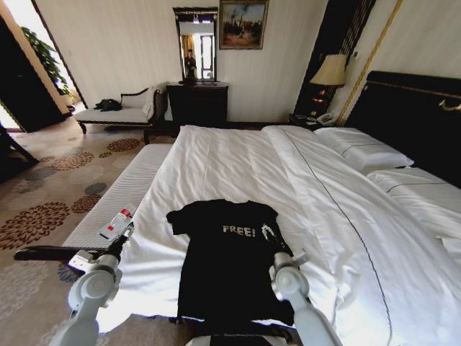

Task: Fold the clothes on the bed.

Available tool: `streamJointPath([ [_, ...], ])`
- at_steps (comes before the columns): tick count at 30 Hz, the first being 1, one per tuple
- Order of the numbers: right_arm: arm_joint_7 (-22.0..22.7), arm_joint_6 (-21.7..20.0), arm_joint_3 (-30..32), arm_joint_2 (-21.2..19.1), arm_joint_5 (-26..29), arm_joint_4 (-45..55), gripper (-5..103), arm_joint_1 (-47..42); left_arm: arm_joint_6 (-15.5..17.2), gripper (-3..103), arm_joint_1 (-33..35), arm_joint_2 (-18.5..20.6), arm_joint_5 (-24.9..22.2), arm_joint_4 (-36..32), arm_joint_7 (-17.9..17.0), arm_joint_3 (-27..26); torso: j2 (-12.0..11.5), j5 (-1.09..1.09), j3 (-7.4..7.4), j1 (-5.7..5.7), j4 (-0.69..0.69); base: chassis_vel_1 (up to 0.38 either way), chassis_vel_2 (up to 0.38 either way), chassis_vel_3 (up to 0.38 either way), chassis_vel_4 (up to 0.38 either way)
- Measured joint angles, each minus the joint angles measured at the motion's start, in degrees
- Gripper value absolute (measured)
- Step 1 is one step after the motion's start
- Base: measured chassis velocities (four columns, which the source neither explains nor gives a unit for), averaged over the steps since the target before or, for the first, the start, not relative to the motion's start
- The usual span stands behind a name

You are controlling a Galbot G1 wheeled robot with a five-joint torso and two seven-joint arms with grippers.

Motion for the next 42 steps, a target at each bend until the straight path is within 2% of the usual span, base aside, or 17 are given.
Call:
streamJointPath([
  [6, 0.3, -0.3, -0.1, -0.5, -1.5, -0.2, 100, 1.8, 0.0, 100, -0.1, 0.0, 0.1, 0.0, 0.0, 0.1, 0.0, 0.0, 0.0, 0.0, 0.01, 0.0, 0.0, 0.0, 0.0],
  [9, 1.5, -1.7, -2.6, -1.5, -14.5, -5.9, 100, 5.5, -0.1, 100, -0.1, -0.2, 0.6, 0.1, -0.1, 0.3, 0.0, 0.01, 0.0, 0.0, 0.01, 0.0, 0.0, 0.0, 0.0],
  [10, 1.5, -1.7, -2.6, -1.5, -14.5, -5.9, 100, 5.5, -0.1, 100, -0.1, -0.2, 0.6, 0.1, -0.1, 0.3, 0.0, 0.01, 0.0, 0.0, 0.01, 0.0, 0.0, 0.0, 0.0],
  [11, 1.5, -1.6, -4.7, -2.1, -22.3, -9.0, 100, 7.4, -0.1, 100, 0.0, -0.2, 0.7, 0.1, -0.1, 0.4, 0.0, 0.02, 0.0, 0.0, 0.01, 0.0, 0.0, 0.0, 0.0],
  [12, 1.3, -1.6, -6.0, -2.5, -25.5, -10.5, 100, 8.6, -0.1, 100, 0.1, -0.2, 0.8, 0.1, -0.1, 0.3, 0.0, 0.02, 0.01, 0.0, 0.01, 0.0, 0.0, 0.0, 0.0],
  [16, 0.2, -1.6, -10.0, -3.0, -30.7, -13.2, 100, 11.3, -0.1, 100, 0.2, -0.1, 0.8, 0.1, -0.1, 0.1, 0.0, 0.02, 0.01, 0.0, 0.01, 0.0, 0.0, 0.0, 0.0],
  [19, -1.3, -0.3, -12.7, -2.8, -39.6, -16.0, 100, 14.1, -0.1, 100, 0.3, 0.2, 0.8, 0.1, -0.1, -0.3, 0.0, 0.0, 0.01, 0.0, 0.01, 0.0, 0.0, 0.0, 0.0],
  [20, -1.3, -0.3, -12.7, -2.8, -39.6, -16.0, 100, 14.1, -0.1, 100, 0.3, 0.2, 0.8, 0.1, -0.1, -0.3, 0.0, 0.0, 0.01, 0.0, 0.01, 0.0, 0.0, 0.0, 0.0],
  [22, -1.5, 0.7, -14.2, -2.4, -49.8, -19.8, 100, 16.5, -0.1, 100, 0.3, 0.2, 0.8, 0.2, -0.1, -0.4, 0.0, 0.01, 0.01, 0.0, 0.02, 0.0, 0.0, 0.0, 0.0],
  [23, 0.4, -0.4, -15.6, -2.8, -57.6, -23.4, 100, 18.5, -0.1, 100, 0.2, 0.1, 0.9, 0.5, -0.2, -0.3, 0.0, 0.01, 0.01, 0.01, 0.01, 0.0, 0.0, 0.0, 0.0],
  [29, 4.4, -5.2, -16.9, -3.7, -61.2, -28.1, 100, 21.1, -0.2, 100, -0.4, -0.1, 1.5, 1.6, -0.2, 0.2, 0.0, 0.01, 0.01, 0.01, 0.0, 0.0, 0.0, 0.0, 0.0],
  [42, 7.6, -7.6, -20.1, -2.9, -64.9, -31.9, 100, 22.6, -0.3, 100, -1.2, -0.2, 1.9, 3.1, -0.2, 0.6, 0.0, 0.01, 0.01, 0.01, 0.01, 0.0, 0.0, 0.0, 0.0],
])
